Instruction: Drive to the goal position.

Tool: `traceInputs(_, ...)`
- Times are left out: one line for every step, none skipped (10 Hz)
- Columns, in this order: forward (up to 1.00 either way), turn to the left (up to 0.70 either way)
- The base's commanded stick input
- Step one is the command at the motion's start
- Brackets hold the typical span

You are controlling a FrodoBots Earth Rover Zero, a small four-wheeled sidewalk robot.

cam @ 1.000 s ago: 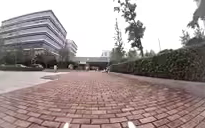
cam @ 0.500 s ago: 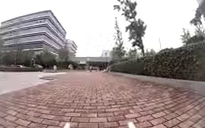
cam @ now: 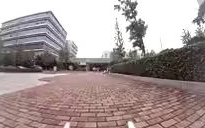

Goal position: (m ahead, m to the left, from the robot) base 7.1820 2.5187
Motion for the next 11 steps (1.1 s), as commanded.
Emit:
traceInputs(0.45, 0.0)
traceInputs(0.45, 0.0)
traceInputs(0.45, 0.0)
traceInputs(0.45, 0.0)
traceInputs(0.45, 0.0)
traceInputs(0.45, 0.0)
traceInputs(0.45, 0.0)
traceInputs(0.45, 0.0)
traceInputs(0.45, 0.0)
traceInputs(0.45, 0.0)
traceInputs(0.45, 0.0)
